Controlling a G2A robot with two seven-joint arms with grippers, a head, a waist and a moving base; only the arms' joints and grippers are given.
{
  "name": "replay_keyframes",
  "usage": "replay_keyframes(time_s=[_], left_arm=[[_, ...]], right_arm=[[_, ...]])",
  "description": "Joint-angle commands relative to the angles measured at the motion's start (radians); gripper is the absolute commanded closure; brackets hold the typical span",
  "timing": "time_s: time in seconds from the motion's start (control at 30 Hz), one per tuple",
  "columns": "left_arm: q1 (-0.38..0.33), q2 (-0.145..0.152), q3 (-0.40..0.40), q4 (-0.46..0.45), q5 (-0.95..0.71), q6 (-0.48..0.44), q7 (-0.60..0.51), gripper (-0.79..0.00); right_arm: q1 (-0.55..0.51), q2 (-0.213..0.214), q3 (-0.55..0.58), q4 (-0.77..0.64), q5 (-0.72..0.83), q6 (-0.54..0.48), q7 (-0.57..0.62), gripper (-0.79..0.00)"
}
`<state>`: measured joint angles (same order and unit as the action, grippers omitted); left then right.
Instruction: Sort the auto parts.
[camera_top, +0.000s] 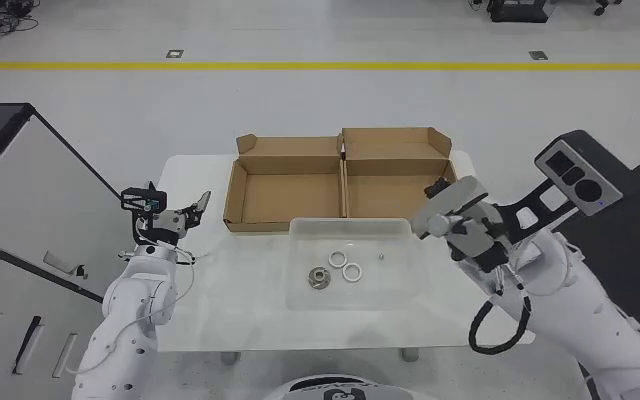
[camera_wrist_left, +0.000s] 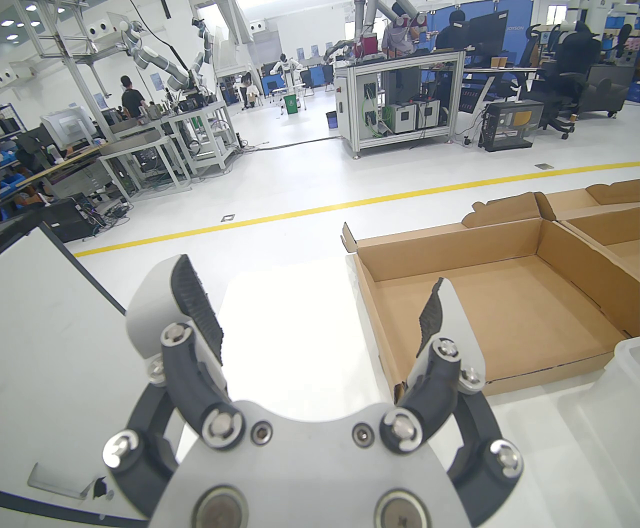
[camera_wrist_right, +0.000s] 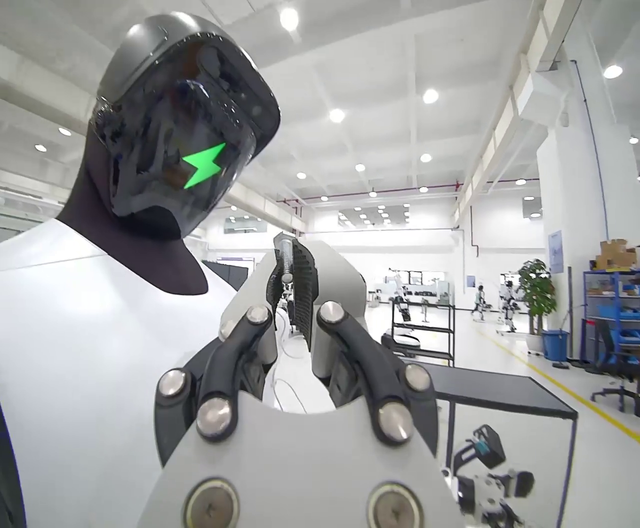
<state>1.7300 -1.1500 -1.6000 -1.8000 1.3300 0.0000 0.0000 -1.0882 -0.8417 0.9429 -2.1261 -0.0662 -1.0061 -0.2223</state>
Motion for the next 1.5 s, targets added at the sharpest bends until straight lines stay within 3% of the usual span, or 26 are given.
replay_keyframes(time_s=[0.0,0.27,1.47], left_arm=[[0.000,0.000,0.000,0.000,0.000,0.000,0.000,-0.785],[0.000,0.000,0.000,0.000,0.000,0.000,0.000,-0.785],[0.000,0.000,0.000,0.000,0.000,0.000,0.000,-0.785]], right_arm=[[-0.001,-0.008,-0.003,0.002,0.010,-0.006,-0.009,0.000],[-0.005,-0.039,-0.016,0.010,0.035,-0.006,-0.021,0.000],[-0.005,-0.039,-0.016,0.010,0.035,-0.006,-0.021,0.000]])
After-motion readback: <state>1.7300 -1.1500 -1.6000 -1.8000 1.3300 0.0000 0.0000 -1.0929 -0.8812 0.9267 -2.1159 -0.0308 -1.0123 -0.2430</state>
